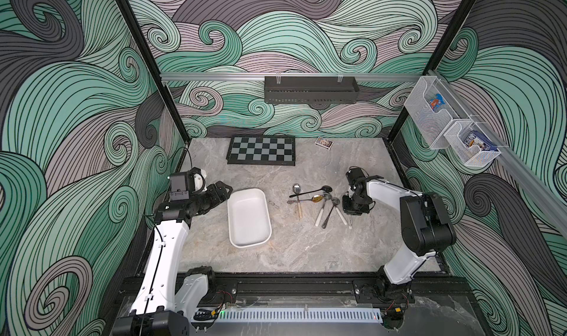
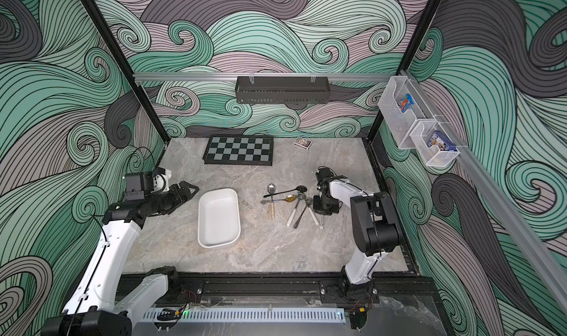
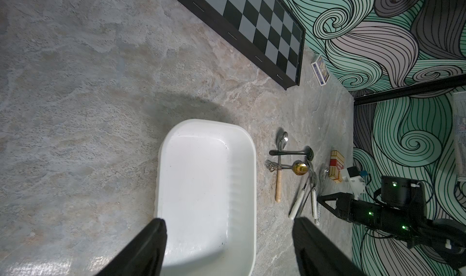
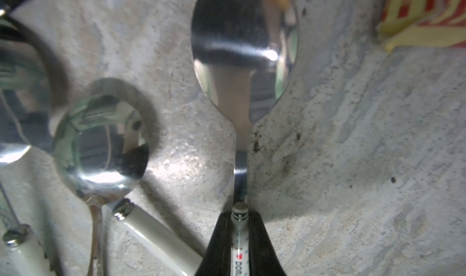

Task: Put the spoon into the storage box
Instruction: Pick up the spoon from the center of the board, then place the spoon in the storage box.

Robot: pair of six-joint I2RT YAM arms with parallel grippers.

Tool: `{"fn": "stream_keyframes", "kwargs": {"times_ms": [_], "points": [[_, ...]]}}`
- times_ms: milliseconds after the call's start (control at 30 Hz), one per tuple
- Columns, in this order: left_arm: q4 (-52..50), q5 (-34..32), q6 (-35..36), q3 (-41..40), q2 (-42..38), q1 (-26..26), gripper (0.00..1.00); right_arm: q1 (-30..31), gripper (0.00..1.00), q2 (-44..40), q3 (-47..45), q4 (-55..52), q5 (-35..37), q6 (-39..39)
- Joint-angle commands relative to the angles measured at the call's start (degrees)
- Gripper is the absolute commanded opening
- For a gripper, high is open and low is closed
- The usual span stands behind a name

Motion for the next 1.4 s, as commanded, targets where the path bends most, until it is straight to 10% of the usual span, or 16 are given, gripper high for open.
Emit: {"fn": "stream_keyframes", "kwargs": {"times_ms": [0,233,700,1367], "points": [[-1.32,-0.27,1.38,0.41,-0.27,0.13,0.81,0.14,0.0,-5.35,0.24,-0.86,0.76,0.49],[-1.56,-3.33,-0.56,0.18,-0.38,0.18,0.81,3.59,0.0,-12.8,6.5,-8.12,0.82,0.58],[-3.84,-9.48,-1.34,0.89,-0.58,1.78,0.76,41.52,0.0,4.86,33.59,-8.46,-5.83,15.88],[-3.97,-9.93,-0.96,0.87,-1.41,1.89,0.76,47.07,0.0,32.22,53.23,-7.46,-4.42,27.87]]}}
